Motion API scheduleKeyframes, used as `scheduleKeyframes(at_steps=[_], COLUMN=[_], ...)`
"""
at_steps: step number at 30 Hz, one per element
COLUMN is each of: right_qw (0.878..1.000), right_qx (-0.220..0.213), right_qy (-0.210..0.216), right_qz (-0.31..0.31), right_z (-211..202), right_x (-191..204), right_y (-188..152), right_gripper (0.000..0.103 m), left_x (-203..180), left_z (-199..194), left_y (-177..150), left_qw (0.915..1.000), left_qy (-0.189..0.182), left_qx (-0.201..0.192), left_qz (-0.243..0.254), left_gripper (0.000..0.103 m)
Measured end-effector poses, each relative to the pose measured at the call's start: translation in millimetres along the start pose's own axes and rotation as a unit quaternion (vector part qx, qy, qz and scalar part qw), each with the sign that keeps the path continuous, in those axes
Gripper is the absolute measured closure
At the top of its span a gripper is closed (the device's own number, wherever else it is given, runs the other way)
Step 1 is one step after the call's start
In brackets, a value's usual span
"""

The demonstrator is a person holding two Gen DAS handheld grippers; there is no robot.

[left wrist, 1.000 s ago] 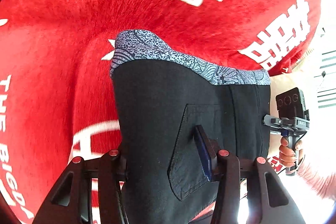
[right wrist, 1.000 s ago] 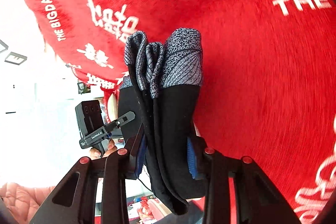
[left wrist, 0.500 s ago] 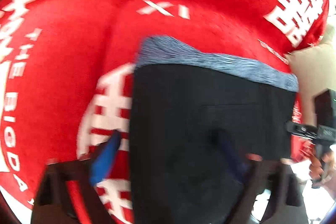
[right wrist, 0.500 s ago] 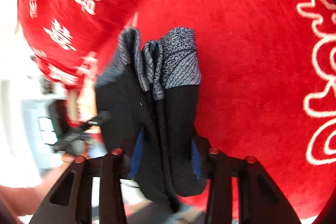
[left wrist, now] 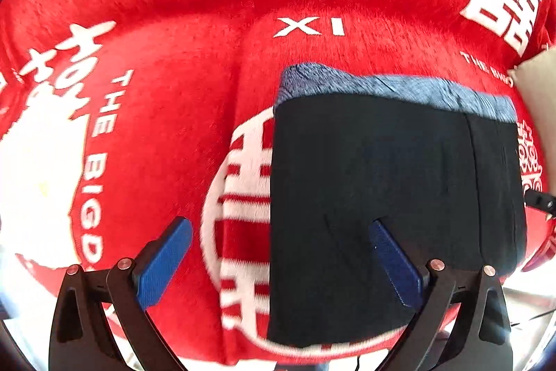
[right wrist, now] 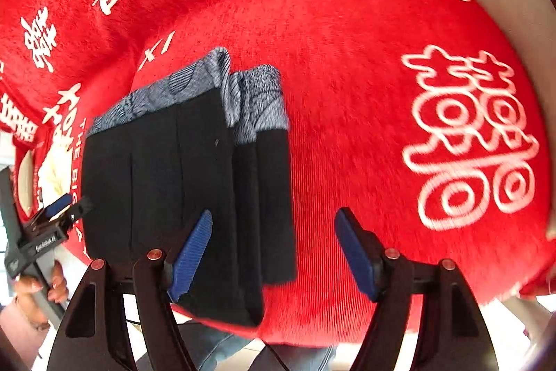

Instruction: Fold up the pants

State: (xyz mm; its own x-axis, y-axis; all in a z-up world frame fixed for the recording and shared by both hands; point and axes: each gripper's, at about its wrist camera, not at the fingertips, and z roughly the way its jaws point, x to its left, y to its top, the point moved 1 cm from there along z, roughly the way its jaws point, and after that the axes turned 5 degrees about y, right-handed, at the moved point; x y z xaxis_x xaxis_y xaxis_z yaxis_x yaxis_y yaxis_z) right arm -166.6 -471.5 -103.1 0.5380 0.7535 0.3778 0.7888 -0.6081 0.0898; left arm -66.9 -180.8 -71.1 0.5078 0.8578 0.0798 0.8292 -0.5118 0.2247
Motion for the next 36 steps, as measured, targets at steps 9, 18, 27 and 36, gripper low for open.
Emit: scheduleKeyframes(at_steps=[9, 18, 27, 36], right_qw=[0.999, 0.998, 0.996, 0.995], right_qx=[-0.014, -0.02, -0.012, -0.003], right_qy=[-0.037, -0.066, -0.084, -0.104], right_qz=[0.013, 0.004, 0.013, -0.004], right_z=[-43, -69, -90, -98], right_x=[41, 81, 100, 113], right_y=[-51, -70, -78, -79], right_gripper=[0.015, 0.0, 0.0, 0.0], left_x=[-25, -36, -32, -30], left_z=[-45, -98, -122, -135], left_y=[-39, -46, -52, -49], left_qw=[0.9992, 0.9991, 0.9983, 0.9983], left_qy=[0.015, 0.032, 0.041, 0.032], left_qx=[0.031, 0.02, 0.036, 0.04], left_qz=[0.019, 0.021, 0.018, 0.026], left_gripper=[0.0, 0.0, 0.0, 0.0])
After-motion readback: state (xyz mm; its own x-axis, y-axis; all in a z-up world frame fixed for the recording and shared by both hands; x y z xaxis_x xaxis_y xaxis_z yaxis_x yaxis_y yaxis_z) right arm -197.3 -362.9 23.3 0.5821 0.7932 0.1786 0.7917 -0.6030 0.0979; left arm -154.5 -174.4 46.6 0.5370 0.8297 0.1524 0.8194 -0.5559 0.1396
